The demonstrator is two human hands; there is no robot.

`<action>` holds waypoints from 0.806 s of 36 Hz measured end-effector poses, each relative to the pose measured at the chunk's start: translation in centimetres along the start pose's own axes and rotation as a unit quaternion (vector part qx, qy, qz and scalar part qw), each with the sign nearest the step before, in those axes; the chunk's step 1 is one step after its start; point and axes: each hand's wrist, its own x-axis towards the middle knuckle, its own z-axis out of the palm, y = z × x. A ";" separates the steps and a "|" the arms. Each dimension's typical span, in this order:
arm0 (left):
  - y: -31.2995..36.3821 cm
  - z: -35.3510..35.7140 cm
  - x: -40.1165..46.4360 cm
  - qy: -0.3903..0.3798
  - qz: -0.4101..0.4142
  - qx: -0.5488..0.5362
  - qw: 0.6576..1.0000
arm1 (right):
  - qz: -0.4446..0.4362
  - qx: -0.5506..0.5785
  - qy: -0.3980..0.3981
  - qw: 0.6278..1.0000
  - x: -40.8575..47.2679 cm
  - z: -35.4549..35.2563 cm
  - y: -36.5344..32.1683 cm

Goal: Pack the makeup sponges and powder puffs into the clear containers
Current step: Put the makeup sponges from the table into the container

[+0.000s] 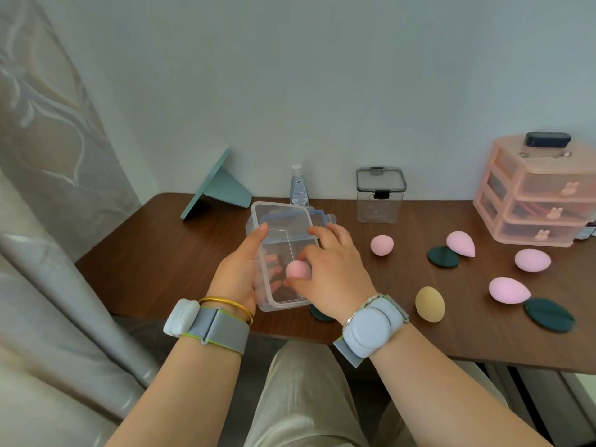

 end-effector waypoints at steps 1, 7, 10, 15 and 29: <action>0.0 0.1 0.0 -0.002 0.000 0.002 1.000 | -0.001 0.000 -0.004 1.000 0.0 0.0 0.1; -0.2 0.8 -0.4 -0.011 -0.018 -0.014 1.000 | -0.007 0.047 0.043 0.998 -0.3 -0.7 0.8; -0.3 1.0 -0.4 0.009 -0.037 -0.019 0.999 | 0.006 0.061 0.080 0.995 -0.1 -1.7 1.8; -0.4 1.8 0.0 0.011 -0.067 -0.037 0.997 | 0.088 0.047 0.076 0.992 1.1 -3.3 4.7; 0.2 3.6 2.0 -0.017 -0.091 0.013 0.996 | 0.213 -0.100 -0.238 0.942 4.3 -3.1 11.8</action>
